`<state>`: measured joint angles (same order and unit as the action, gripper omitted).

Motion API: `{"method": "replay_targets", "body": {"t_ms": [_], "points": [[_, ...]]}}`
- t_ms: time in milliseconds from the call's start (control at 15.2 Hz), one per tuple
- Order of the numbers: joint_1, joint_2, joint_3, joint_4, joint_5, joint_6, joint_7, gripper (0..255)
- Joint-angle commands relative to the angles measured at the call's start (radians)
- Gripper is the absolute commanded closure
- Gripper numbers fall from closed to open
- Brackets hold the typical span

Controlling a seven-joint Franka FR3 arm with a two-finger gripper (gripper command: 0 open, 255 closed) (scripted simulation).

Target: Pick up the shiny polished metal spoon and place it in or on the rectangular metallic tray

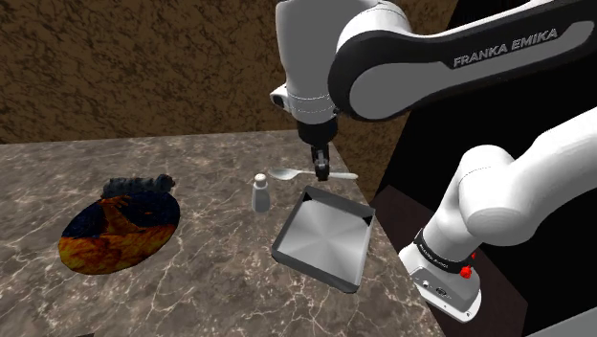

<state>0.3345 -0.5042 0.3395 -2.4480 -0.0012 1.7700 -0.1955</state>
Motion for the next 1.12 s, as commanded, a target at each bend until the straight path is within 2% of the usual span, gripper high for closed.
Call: {"method": "replay_targets", "body": {"t_ms": [0,264,1056], "points": [[0.032,-0.058,0.023,-0.034,0.037,-0.026,0.031,255],[0.098,-0.158,0.069,-0.085,0.111,-0.078,0.092,255],[0.101,-0.104,0.108,-0.211,0.129,0.101,0.113,255]]}}
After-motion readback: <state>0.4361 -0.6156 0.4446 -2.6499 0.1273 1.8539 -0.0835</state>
